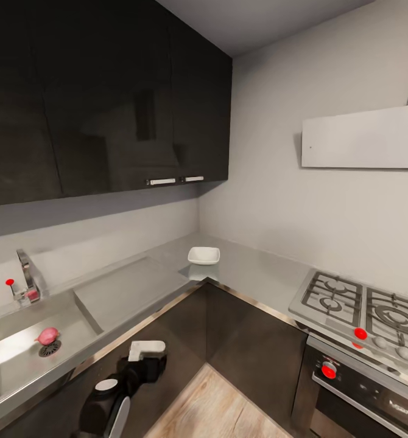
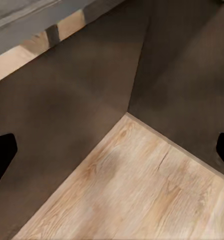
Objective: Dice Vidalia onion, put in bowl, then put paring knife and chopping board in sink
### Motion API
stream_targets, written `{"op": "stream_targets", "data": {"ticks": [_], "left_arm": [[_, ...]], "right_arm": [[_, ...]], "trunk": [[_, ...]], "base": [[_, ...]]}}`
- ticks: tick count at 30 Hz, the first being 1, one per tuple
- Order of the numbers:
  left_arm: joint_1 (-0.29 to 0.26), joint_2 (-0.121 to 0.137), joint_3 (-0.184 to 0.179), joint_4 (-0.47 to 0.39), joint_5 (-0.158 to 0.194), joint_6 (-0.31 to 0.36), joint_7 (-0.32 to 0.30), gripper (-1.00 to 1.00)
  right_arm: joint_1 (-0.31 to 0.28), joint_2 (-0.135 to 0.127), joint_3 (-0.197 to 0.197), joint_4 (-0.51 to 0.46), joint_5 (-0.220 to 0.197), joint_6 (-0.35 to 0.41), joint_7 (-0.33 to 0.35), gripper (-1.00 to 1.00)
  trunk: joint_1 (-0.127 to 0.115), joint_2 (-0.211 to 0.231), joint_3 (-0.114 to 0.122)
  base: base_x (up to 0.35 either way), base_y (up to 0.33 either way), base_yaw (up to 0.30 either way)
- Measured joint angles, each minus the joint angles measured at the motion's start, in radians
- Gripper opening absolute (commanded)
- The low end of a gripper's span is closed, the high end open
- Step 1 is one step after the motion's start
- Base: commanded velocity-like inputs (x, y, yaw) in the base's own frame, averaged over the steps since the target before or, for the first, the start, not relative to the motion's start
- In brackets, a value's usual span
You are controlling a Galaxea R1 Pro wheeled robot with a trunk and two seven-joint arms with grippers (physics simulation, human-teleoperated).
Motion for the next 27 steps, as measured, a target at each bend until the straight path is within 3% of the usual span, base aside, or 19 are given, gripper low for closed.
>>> {"op": "stream_targets", "data": {"ticks": [5, 6, 9, 12, 16, 19, 22, 27], "left_arm": [[-0.11, -0.013, -0.01, -0.003, 0.0, 0.032, 0.0, 1.0], [-0.149, -0.014, -0.011, -0.003, 0.001, 0.064, -0.001, 1.0], [-0.281, -0.018, -0.012, -0.004, 0.005, 0.173, -0.009, 1.0], [-0.461, -0.021, -0.013, -0.004, 0.013, 0.267, -0.051, 1.0], [-0.647, -0.026, -0.014, 0.0, 0.021, 0.301, -0.075, 1.0], [-0.752, -0.027, -0.014, 0.019, 0.027, 0.307, -0.079, 1.0], [-0.821, -0.028, -0.014, 0.063, 0.029, 0.309, -0.079, 1.0], [-0.838, -0.026, -0.016, 0.187, 0.029, 0.31, -0.081, 1.0]], "right_arm": [[0.0, 0.005, 0.0, 0.0, 0.0, 0.003, 0.0, 1.0], [0.0, 0.006, 0.0, 0.0, 0.0, 0.003, 0.0, 1.0], [0.0, 0.006, 0.0, 0.0, 0.0, 0.003, 0.0, 1.0], [0.0, 0.005, 0.0, -0.001, 0.0, 0.003, 0.0, 1.0], [0.0, 0.005, 0.0, -0.001, 0.0, 0.003, 0.0, 1.0], [0.0, 0.005, 0.0, -0.001, 0.0, 0.003, 0.0, 1.0], [0.0, 0.006, 0.0, -0.001, 0.0, 0.003, 0.0, 1.0], [0.0, 0.004, 0.0, 0.0, 0.0, 0.003, 0.0, 1.0]], "trunk": [[0.0, 0.0, 0.0], [0.0, 0.0, 0.0], [0.0, 0.0, 0.0], [0.0, 0.0, 0.0], [0.0, 0.0, 0.0], [0.0, 0.0, 0.0], [0.0, 0.0, 0.0], [0.0, 0.0, 0.0]], "base": [[0.0, 0.0, 0.0], [0.0, 0.0, 0.0], [0.0, 0.0, 0.0], [0.0, 0.0, 0.0], [0.0, 0.0, 0.0], [0.0, 0.0, 0.0], [0.0, 0.0, 0.0], [0.0, 0.0, 0.0]]}}
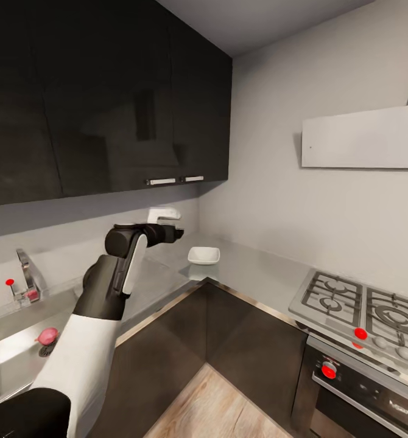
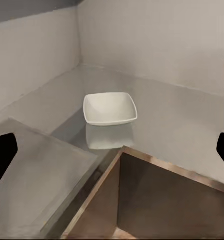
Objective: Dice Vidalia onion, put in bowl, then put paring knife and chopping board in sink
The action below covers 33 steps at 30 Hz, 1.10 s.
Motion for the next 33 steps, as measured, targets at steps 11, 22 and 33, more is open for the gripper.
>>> {"op": "stream_targets", "data": {"ticks": [11, 22, 33], "left_arm": [[-0.002, 0.007, -0.005, 0.069, 0.0, -0.001, -0.005, 1.0], [-0.002, 0.009, -0.005, 0.065, 0.0, -0.001, -0.004, 1.0], [0.0, 0.011, -0.006, 0.074, 0.0, -0.004, -0.005, 1.0]], "right_arm": [[0.0, 0.017, 0.001, 0.002, -0.001, 0.048, 0.0, 1.0], [0.0, 0.019, -0.003, 0.0, -0.006, 0.178, 0.079, 1.0], [0.147, 0.035, -0.008, 0.002, -0.155, 0.356, 0.12, 1.0]], "trunk": [[0.0, 0.0, 0.0], [-0.001, 0.0, -0.011], [0.0, 0.0, -0.024]], "base": [[0.0, 0.0, 0.0], [0.189, 0.0, 0.0], [0.143, 0.0, 0.0]]}}
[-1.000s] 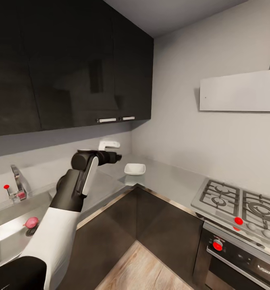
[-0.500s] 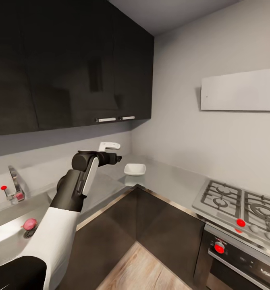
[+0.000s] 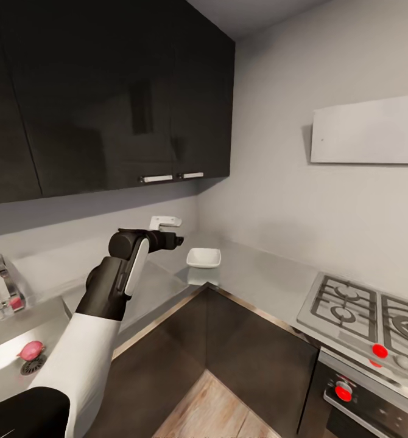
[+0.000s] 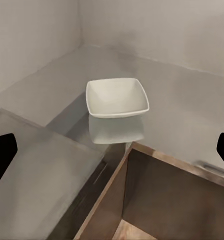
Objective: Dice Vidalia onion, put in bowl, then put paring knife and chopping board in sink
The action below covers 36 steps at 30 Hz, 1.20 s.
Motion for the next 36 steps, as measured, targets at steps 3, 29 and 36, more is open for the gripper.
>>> {"op": "stream_targets", "data": {"ticks": [3, 29, 36], "left_arm": [[0.002, 0.0, 0.0, 0.0, 0.0, 0.0, 0.0, 1.0], [0.004, 0.0, 0.0, 0.173, -0.001, -0.013, -0.005, 1.0], [0.004, 0.0, 0.001, 0.186, -0.002, -0.03, -0.005, 1.0]], "right_arm": [[0.034, -0.003, 0.0, 0.0, -0.042, 0.002, 0.053, 1.0], [0.048, -0.005, -0.006, 0.0, -0.112, 0.008, 0.067, 1.0], [0.048, -0.003, -0.006, 0.0, -0.112, 0.008, 0.069, 1.0]], "trunk": [[0.0, 0.0, -0.003], [0.0, 0.0, -0.044], [0.0, 0.0, -0.055]], "base": [[0.025, 0.0, 0.0], [0.185, -0.041, 0.0], [0.283, -0.012, 0.0]]}}
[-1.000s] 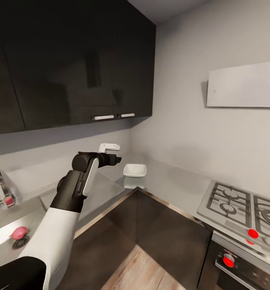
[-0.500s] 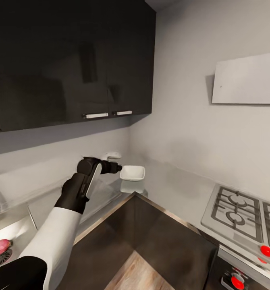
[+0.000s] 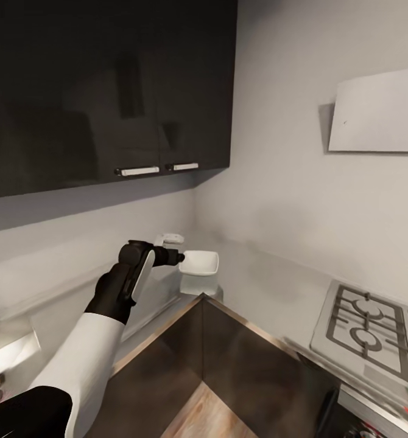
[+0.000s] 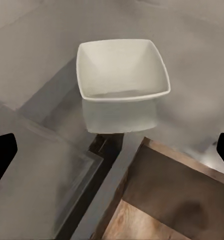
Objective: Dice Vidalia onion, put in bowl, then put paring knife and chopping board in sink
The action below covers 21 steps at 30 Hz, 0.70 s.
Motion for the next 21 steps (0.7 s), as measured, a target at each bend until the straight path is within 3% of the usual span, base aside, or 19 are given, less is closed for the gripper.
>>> {"op": "stream_targets", "data": {"ticks": [17, 21], "left_arm": [[0.0, -0.001, 0.0, -0.051, 0.0, 0.001, 0.0, 1.0], [0.0, -0.001, 0.0, -0.048, 0.0, 0.001, 0.0, 1.0]], "right_arm": [[0.0, 0.003, 0.0, 0.0, 0.0, 0.0, 0.0, 1.0], [0.0, 0.004, 0.0, 0.0, 0.0, 0.001, 0.0, 1.0]], "trunk": [[0.0, 0.0, -0.027], [0.0, 0.0, -0.034]], "base": [[0.323, 0.027, 0.0], [0.177, 0.001, 0.0]]}}
